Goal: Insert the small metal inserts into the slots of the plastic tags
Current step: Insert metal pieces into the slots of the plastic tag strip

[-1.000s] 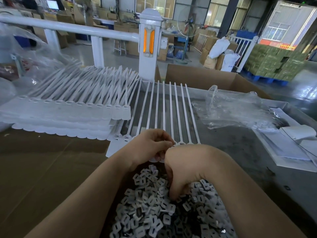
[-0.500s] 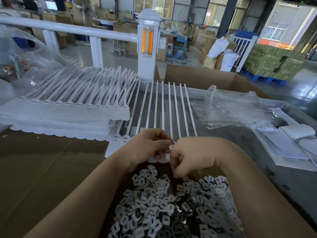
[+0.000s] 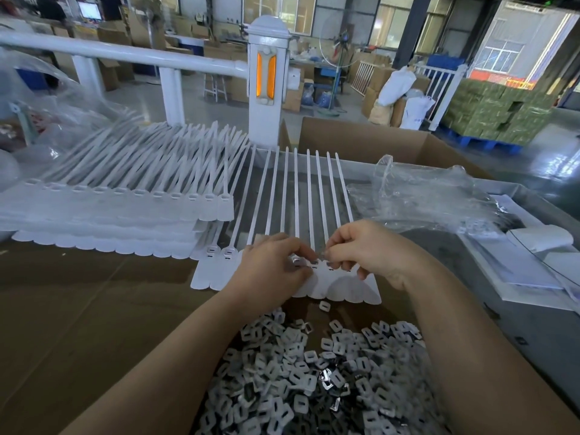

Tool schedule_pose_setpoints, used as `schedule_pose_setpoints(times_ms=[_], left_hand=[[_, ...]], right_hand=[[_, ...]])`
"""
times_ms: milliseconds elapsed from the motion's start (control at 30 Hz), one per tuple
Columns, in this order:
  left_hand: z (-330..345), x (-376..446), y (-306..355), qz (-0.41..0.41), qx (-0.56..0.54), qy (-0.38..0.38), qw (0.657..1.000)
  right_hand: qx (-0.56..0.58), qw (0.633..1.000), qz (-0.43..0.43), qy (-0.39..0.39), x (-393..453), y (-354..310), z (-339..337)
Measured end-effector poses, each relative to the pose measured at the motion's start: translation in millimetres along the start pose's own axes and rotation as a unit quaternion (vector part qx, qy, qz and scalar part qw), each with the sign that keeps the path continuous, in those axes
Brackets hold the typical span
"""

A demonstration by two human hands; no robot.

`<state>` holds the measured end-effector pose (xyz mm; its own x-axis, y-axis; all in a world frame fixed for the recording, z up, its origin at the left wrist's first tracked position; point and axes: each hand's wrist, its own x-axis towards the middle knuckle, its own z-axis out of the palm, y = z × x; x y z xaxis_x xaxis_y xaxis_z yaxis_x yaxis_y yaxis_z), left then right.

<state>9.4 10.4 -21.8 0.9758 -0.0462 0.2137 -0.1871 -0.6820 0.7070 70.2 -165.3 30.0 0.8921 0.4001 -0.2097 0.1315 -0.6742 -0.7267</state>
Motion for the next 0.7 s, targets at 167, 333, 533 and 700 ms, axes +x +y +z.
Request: schedule_pose_setpoints(times_ms=[167, 333, 533, 700], left_hand=[[4, 1, 2, -0.002, -0.079, 0.031, 0.996], [4, 2, 3, -0.023, -0.122, 0.033, 0.992], [1, 15, 9, -0.091, -0.168, 0.019, 0.981], [0, 34, 24, -0.168, -0.185, -0.045, 0.967]], right_hand=[[0.044, 0.999, 0.002, -0.015, 0, 4, 0], [0.063, 0.997, -0.005, -0.043, -1, 4, 1], [0.124, 0.991, 0.034, 0.043, 7, 11, 1], [0.268, 0.941, 0.13, 0.163, 18, 25, 1]])
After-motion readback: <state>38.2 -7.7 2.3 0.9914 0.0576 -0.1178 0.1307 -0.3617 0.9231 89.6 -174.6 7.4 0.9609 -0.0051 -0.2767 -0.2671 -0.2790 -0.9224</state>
